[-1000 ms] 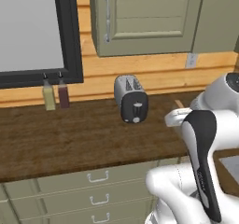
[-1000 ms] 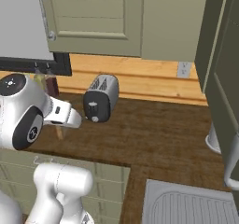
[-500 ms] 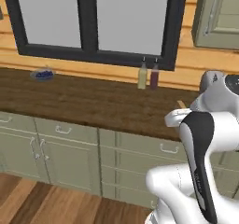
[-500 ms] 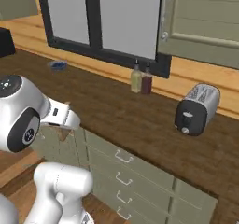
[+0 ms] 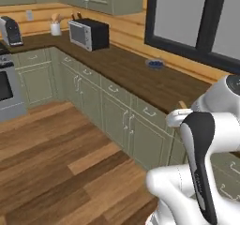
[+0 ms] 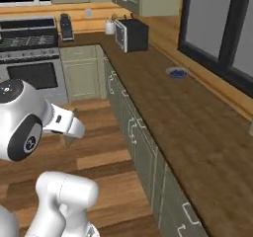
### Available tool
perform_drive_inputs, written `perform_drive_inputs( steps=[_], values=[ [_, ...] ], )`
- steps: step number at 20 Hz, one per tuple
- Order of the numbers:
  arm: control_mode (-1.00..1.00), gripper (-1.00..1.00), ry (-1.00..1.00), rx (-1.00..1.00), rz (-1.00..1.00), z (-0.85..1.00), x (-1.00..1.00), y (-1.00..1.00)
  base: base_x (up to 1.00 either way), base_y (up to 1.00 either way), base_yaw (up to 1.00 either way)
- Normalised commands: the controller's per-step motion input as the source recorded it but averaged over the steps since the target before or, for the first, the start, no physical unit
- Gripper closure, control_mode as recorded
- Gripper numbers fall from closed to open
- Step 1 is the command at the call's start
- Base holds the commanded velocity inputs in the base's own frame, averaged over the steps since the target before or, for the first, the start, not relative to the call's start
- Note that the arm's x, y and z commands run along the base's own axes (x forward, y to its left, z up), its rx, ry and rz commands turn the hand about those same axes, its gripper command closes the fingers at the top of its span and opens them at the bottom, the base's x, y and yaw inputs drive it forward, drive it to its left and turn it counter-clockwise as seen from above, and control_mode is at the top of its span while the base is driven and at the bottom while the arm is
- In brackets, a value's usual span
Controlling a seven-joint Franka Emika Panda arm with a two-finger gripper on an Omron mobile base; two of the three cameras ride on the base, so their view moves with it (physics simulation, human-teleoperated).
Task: Start the toaster. Once the lever pops up, take the bread to the plate on the dining counter.
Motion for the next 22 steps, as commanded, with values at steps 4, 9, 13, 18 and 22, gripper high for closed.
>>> perform_drive_inputs(
  steps=[4,9,13,18,22],
  values=[
    [1.00,1.00,0.00,0.00,0.00,0.00,0.00,0.00,-0.03,0.00,1.00],
    [1.00,1.00,0.00,0.00,0.00,0.00,0.00,0.00,0.00,0.00,1.00],
    [1.00,1.00,0.00,0.00,0.00,0.00,0.00,0.00,-0.01,0.00,1.00],
    [1.00,1.00,0.00,0.00,0.00,0.00,0.00,0.00,0.04,0.00,1.00],
    [1.00,1.00,0.00,0.00,0.00,0.00,0.00,0.00,0.60,-0.05,0.86]
  ],
)
